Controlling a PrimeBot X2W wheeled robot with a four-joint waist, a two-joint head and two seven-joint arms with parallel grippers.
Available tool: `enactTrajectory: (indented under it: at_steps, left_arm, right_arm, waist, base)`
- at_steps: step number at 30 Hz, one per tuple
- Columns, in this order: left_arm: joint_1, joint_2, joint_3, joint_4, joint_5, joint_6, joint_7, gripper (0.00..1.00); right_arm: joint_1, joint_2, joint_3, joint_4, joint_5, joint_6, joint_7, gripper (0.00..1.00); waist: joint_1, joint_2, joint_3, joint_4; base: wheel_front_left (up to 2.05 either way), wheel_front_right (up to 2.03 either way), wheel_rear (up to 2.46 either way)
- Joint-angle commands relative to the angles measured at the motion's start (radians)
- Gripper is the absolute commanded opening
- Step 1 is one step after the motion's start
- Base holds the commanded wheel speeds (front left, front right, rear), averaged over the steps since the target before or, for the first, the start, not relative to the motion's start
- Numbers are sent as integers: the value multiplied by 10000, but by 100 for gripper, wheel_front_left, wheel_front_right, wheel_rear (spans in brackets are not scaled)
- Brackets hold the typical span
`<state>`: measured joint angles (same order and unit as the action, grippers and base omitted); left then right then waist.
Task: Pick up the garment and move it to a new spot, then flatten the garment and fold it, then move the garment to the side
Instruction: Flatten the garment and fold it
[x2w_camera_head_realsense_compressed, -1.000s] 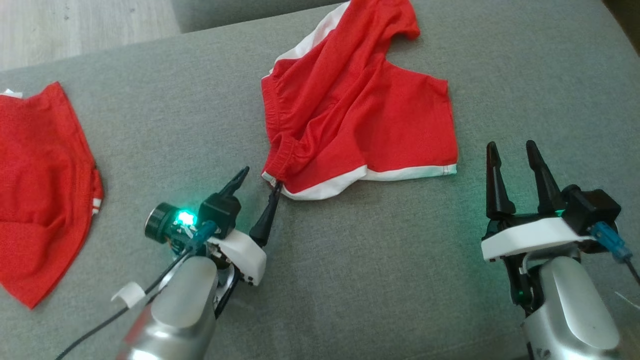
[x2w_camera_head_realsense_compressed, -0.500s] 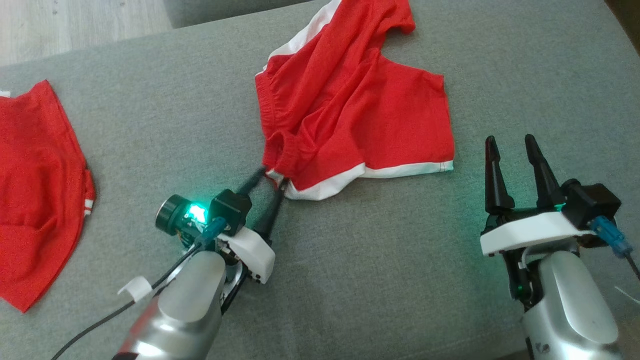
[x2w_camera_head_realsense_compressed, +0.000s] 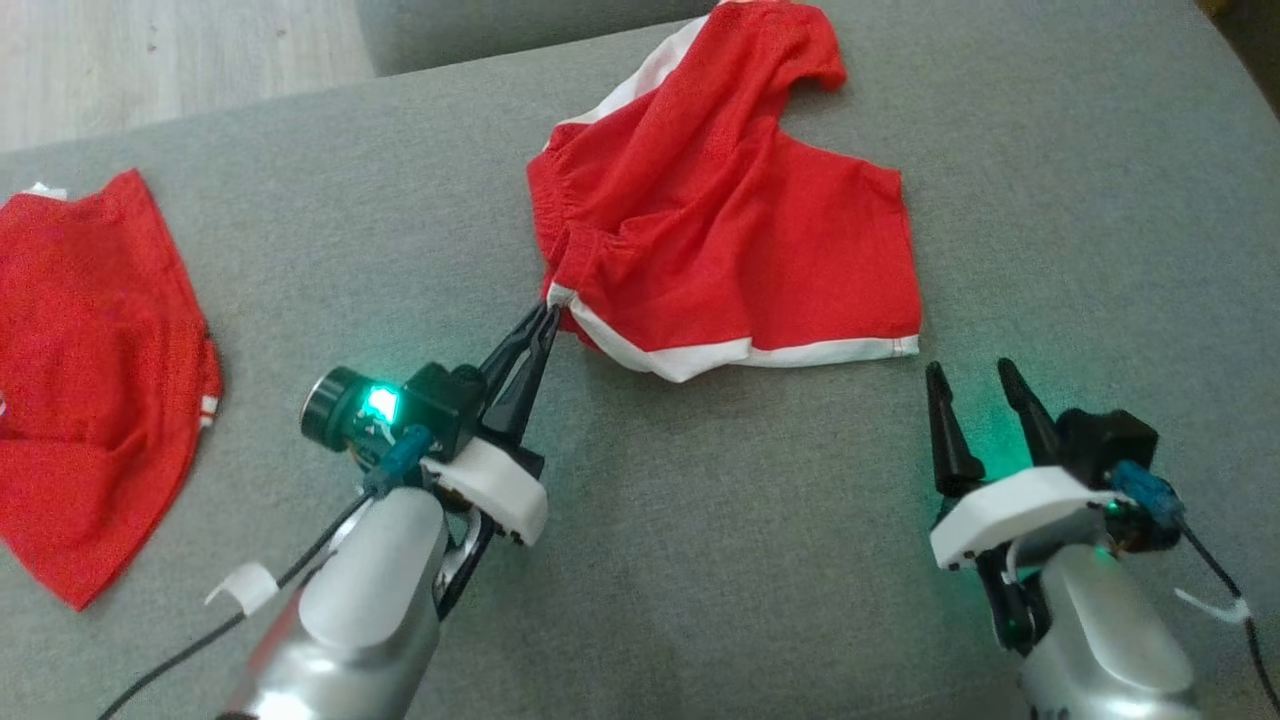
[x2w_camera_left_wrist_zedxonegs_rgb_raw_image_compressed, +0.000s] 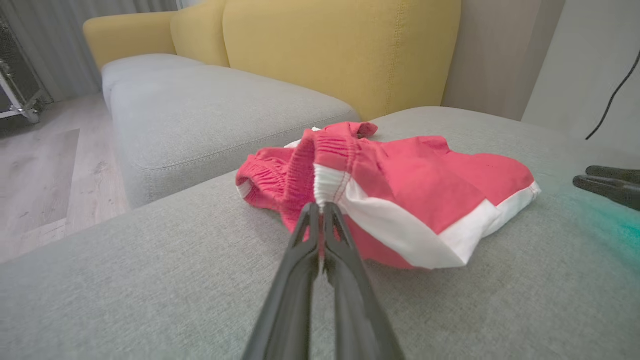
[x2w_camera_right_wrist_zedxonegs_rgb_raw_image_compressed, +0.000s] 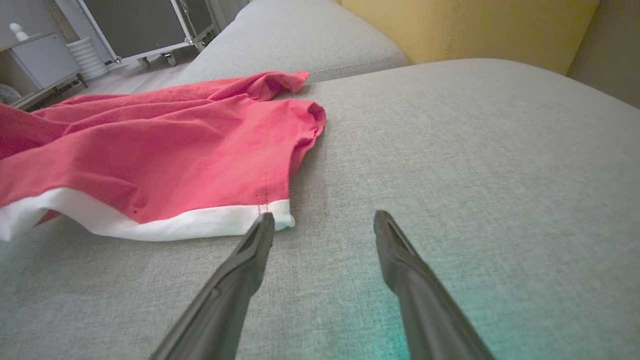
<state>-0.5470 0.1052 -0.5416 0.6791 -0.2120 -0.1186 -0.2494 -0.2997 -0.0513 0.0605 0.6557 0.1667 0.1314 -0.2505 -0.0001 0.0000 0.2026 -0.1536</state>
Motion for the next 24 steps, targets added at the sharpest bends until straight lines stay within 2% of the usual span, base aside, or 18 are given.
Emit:
enactTrajectory:
  at_steps: [1, 7, 14, 21, 22, 23, 24]
  left_arm:
    - [-6, 173, 429, -395, -73, 142, -123, 0]
    - [129, 87, 577, -803, 18, 213, -123, 0]
    - [94, -5, 599, -882, 126, 180, -123, 0]
    - [77, -58, 666, -905, 190, 149, -124, 0]
    - [78, -64, 676, -898, 197, 147, -124, 0]
    - [80, -65, 695, -885, 205, 148, -124, 0]
    - [84, -59, 725, -858, 209, 159, -124, 0]
  right_arm:
    - [-603, 10, 379, 0, 90, -7, -1, 100]
    - [-1395, 11, 722, 1201, 969, -7, 219, 100]
    - [-2166, 11, 660, 2729, 552, -7, 270, 100]
    - [-2630, 11, 902, 3591, 548, -7, 139, 100]
    - [-2670, 11, 976, 3681, 576, -7, 129, 40]
    - [-2705, 11, 1064, 3761, 625, -7, 120, 0]
    - [-2736, 11, 1150, 3825, 640, -7, 105, 0]
  waist:
    - [1, 0, -31, 75]
    - [1, 0, 58, 304]
    - [1, 0, 181, 552]
    - [1, 0, 217, 618]
    - [1, 0, 212, 620]
    - [1, 0, 204, 617]
    - [1, 0, 190, 610]
  base:
    - [0, 0, 0]
    - [0, 0, 0]
    - [0, 0, 0]
    - [0, 0, 0]
    - [0, 0, 0]
    - [0, 0, 0]
    - [0, 0, 0]
